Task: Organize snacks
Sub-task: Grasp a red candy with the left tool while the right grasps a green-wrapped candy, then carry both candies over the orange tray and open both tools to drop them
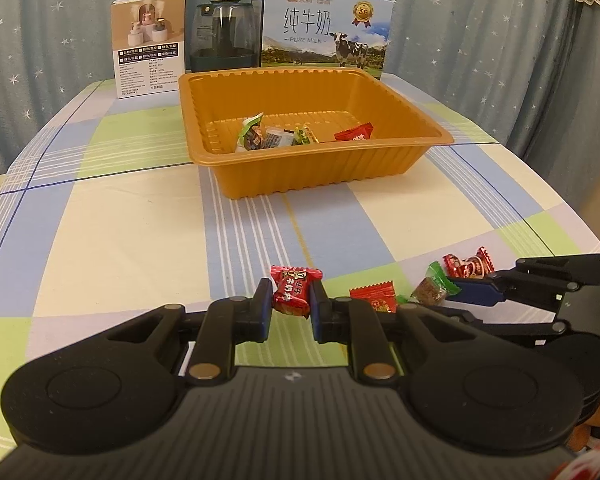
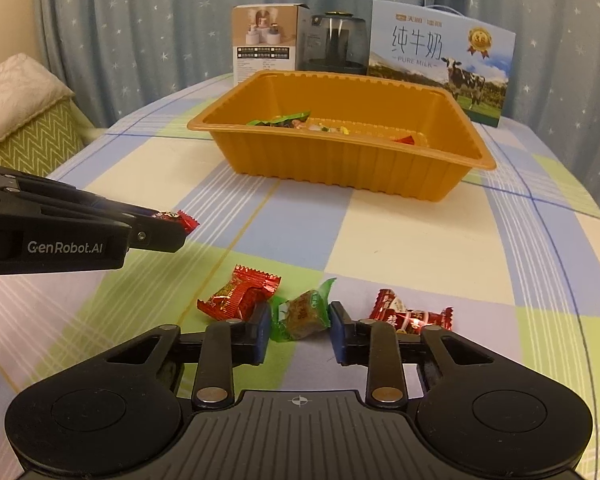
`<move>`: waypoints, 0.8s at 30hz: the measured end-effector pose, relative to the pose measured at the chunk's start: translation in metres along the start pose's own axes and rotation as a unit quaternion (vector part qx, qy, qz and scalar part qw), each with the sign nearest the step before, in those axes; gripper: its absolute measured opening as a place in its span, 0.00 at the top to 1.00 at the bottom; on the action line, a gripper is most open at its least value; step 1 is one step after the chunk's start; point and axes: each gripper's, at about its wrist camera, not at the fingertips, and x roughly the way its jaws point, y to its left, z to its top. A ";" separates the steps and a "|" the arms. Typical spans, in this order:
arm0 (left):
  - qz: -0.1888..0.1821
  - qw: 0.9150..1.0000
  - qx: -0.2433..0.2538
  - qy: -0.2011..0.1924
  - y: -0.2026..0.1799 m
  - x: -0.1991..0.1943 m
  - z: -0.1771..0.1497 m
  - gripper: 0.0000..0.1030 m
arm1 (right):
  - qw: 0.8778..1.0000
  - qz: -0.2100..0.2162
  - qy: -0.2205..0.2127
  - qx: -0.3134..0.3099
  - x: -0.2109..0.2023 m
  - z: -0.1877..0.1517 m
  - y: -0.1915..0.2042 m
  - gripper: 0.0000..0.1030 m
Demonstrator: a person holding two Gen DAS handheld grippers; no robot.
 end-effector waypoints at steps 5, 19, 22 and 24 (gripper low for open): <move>0.000 1.000 0.007 -0.004 -0.004 -0.003 0.000 0.84 | 1.000 -0.005 -0.007 0.011 -0.006 0.001 -0.004 0.74; -0.008 1.000 0.014 -0.019 -0.018 -0.011 0.006 0.84 | 0.999 -0.016 -0.034 0.026 -0.028 0.008 -0.011 0.74; -0.011 1.000 0.011 -0.023 -0.019 -0.013 0.008 0.84 | 0.999 -0.017 -0.039 0.032 -0.032 0.010 -0.013 0.74; -0.012 1.000 0.010 -0.026 -0.020 -0.014 0.010 0.84 | 0.998 -0.018 -0.043 0.035 -0.035 0.012 -0.015 0.74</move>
